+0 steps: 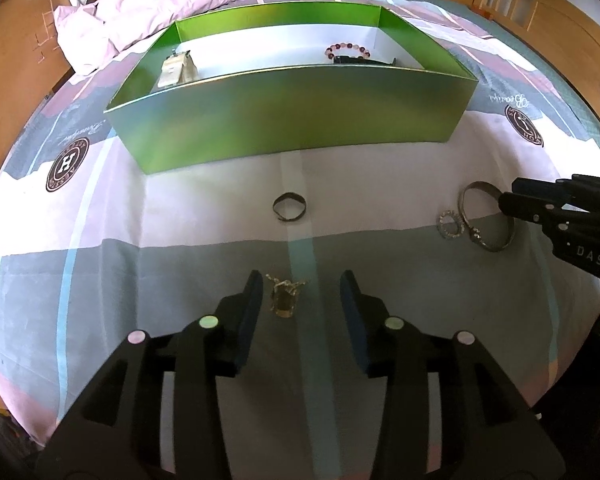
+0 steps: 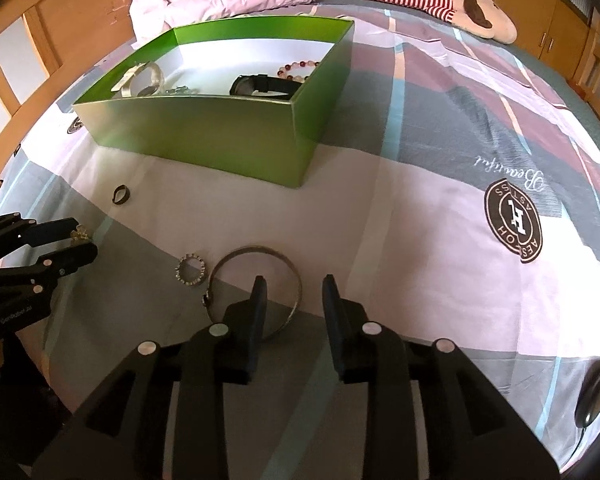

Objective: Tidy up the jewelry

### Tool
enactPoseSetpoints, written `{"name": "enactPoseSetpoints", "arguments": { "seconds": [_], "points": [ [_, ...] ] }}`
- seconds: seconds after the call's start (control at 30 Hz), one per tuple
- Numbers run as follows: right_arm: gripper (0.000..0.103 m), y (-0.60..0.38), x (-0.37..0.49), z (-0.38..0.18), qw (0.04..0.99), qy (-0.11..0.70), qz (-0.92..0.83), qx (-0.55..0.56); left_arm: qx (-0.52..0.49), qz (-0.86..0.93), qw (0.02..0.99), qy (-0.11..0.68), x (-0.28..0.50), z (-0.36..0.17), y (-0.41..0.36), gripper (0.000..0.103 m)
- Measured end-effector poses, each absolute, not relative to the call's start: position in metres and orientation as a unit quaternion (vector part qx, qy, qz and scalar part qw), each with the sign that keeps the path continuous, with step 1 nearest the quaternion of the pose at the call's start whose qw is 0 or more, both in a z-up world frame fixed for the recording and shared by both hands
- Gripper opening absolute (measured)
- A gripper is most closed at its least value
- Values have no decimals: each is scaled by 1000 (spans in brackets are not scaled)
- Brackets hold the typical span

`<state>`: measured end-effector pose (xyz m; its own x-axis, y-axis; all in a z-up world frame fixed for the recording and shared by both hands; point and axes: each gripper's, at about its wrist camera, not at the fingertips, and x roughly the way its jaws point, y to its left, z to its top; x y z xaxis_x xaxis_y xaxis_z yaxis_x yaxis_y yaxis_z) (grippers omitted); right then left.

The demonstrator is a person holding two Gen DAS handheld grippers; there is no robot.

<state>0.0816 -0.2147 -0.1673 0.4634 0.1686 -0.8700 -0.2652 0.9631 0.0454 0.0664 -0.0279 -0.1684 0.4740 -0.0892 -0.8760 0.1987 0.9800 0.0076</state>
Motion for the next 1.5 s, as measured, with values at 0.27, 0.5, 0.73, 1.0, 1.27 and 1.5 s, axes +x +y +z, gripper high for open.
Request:
{"name": "enactPoseSetpoints", "arguments": {
  "seconds": [0.27,0.5,0.73,1.0,1.27,1.5],
  "points": [
    [29,-219,86,-175,849,514,115,-46,50,-86,854,511,71,-173,-27,39],
    [29,-217,86,-179,845,519,120,-46,49,-106,849,515,67,-176,-32,25],
    [29,-222,86,-177,845,521,115,-36,47,-105,856,504,63,-169,-33,27],
    [32,-227,85,-176,846,520,112,-33,61,-74,854,512,67,-175,-29,38],
    [35,-229,85,-175,848,518,108,-32,50,-32,860,507,70,-171,-3,40],
    [35,-230,85,-175,848,518,108,-33,47,-63,857,510,62,-170,-10,50]
  ]
}}
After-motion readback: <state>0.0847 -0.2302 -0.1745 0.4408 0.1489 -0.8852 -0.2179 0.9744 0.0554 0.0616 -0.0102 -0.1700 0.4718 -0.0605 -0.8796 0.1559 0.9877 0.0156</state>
